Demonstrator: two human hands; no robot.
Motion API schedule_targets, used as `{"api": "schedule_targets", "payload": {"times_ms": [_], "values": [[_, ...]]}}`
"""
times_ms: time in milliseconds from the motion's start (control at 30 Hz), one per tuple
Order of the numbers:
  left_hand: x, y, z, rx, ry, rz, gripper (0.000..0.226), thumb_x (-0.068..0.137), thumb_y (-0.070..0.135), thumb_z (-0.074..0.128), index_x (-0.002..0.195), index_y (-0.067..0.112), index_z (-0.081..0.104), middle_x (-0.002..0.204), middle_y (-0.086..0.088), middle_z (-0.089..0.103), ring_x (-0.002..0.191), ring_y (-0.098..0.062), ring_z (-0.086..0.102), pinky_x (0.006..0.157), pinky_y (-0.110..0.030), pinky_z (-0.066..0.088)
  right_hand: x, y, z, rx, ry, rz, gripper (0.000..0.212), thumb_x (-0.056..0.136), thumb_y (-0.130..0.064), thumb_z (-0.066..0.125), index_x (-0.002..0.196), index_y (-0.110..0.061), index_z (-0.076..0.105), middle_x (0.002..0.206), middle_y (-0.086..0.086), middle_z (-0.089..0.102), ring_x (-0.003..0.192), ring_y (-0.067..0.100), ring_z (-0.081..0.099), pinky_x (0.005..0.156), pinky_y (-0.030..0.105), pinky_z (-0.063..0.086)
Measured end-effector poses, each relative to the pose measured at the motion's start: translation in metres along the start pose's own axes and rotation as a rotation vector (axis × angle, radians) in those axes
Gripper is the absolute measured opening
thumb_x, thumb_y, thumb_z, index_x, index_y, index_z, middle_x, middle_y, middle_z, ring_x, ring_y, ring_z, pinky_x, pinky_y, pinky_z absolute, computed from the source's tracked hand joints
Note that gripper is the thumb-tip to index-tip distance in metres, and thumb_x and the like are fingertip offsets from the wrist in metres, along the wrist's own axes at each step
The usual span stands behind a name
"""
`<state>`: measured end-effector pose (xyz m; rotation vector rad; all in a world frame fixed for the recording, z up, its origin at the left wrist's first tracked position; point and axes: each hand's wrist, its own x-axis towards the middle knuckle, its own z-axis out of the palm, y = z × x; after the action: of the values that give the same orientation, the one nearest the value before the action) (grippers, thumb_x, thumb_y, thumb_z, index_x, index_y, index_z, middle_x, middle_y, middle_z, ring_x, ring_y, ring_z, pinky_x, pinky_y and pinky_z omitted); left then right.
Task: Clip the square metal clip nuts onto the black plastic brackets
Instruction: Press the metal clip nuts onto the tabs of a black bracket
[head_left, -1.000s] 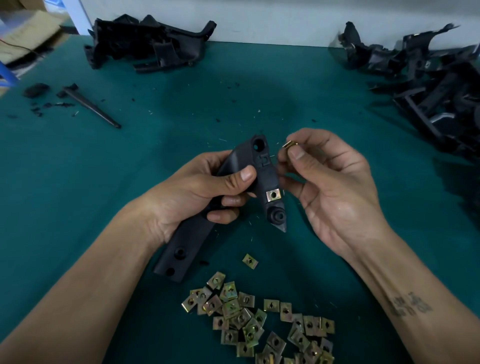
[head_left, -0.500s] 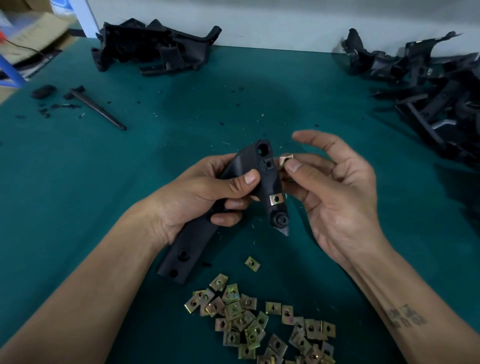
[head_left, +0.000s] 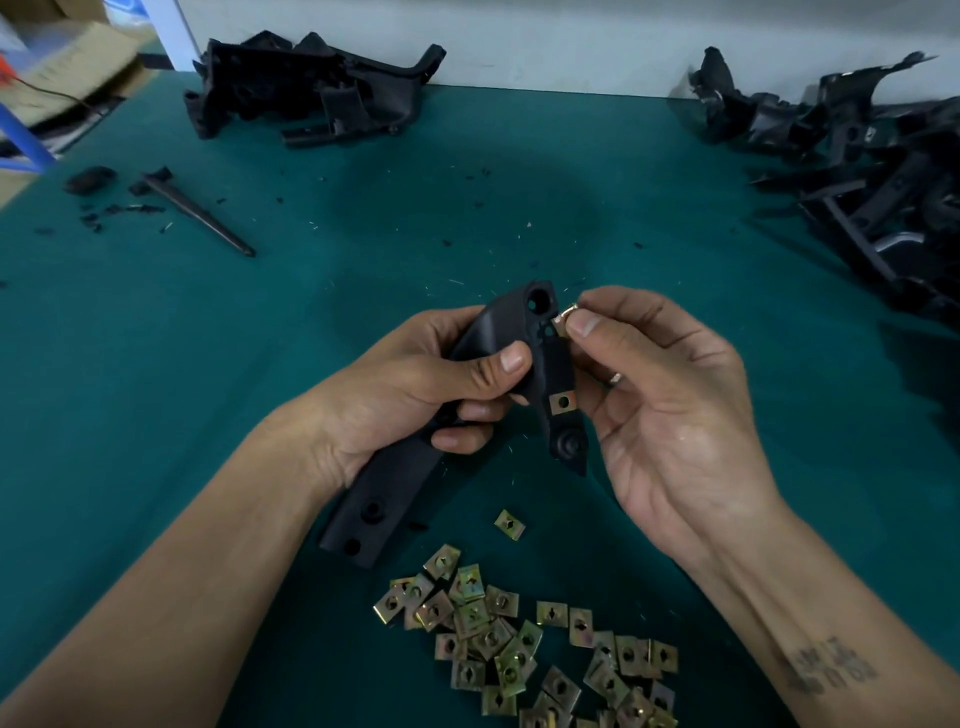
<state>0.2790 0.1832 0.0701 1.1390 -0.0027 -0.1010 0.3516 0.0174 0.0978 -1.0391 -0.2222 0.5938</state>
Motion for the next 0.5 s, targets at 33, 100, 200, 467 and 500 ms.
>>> {"api": "schedule_targets", "payload": {"times_ms": [33,100,200,467,500], "values": [[0.0,0.0,0.001,0.007,0.004,0.001,0.016,0.087,0.019,0.066,0.098,0.009,0.063,0.073,0.002,0.056,0.052,-0.006,0.036,0.038,-0.015,0.033,-0.002,0.001,0.002,0.007,0.017,0.01,0.017,0.076,-0.003,0.073,0.092,-0.004,0.068,0.084,0.011,0.073,0.072,0.019,0.07,0.066,0.031,0.06],[0.0,0.0,0.001,0.017,0.013,0.003,0.016,0.086,0.02,0.067,0.098,0.009,0.063,0.072,0.002,0.054,0.052,-0.006,0.036,0.038,-0.015,0.032,-0.007,0.005,0.006,0.018,0.058,0.028,0.014,0.078,-0.007,0.074,0.091,-0.007,0.069,0.086,0.01,0.073,0.074,0.019,0.069,0.071,0.034,0.06],[0.0,0.0,0.002,0.03,0.025,0.007,0.012,0.086,0.02,0.067,0.093,0.011,0.065,0.072,0.0,0.052,0.052,-0.007,0.035,0.037,-0.015,0.031,-0.014,0.01,0.012,0.088,0.114,0.059,0.011,0.087,-0.007,0.071,0.097,-0.008,0.068,0.087,0.009,0.072,0.075,0.02,0.069,0.072,0.035,0.061],[0.0,0.0,0.003,0.051,0.029,0.011,0.014,0.083,0.022,0.067,0.09,0.01,0.063,0.073,-0.002,0.054,0.051,-0.007,0.035,0.037,-0.015,0.031,-0.014,0.012,0.017,0.08,0.161,0.025,0.008,0.089,-0.005,0.069,0.096,-0.005,0.065,0.091,0.014,0.069,0.079,0.023,0.067,0.076,0.038,0.06],[0.0,0.0,0.003,0.051,0.024,0.011,0.014,0.083,0.021,0.067,0.09,0.01,0.062,0.073,-0.003,0.055,0.051,-0.007,0.036,0.037,-0.015,0.032,-0.014,0.012,0.017,0.081,0.158,0.023,0.01,0.088,-0.005,0.069,0.096,-0.004,0.065,0.09,0.014,0.068,0.077,0.022,0.067,0.076,0.038,0.059]]}}
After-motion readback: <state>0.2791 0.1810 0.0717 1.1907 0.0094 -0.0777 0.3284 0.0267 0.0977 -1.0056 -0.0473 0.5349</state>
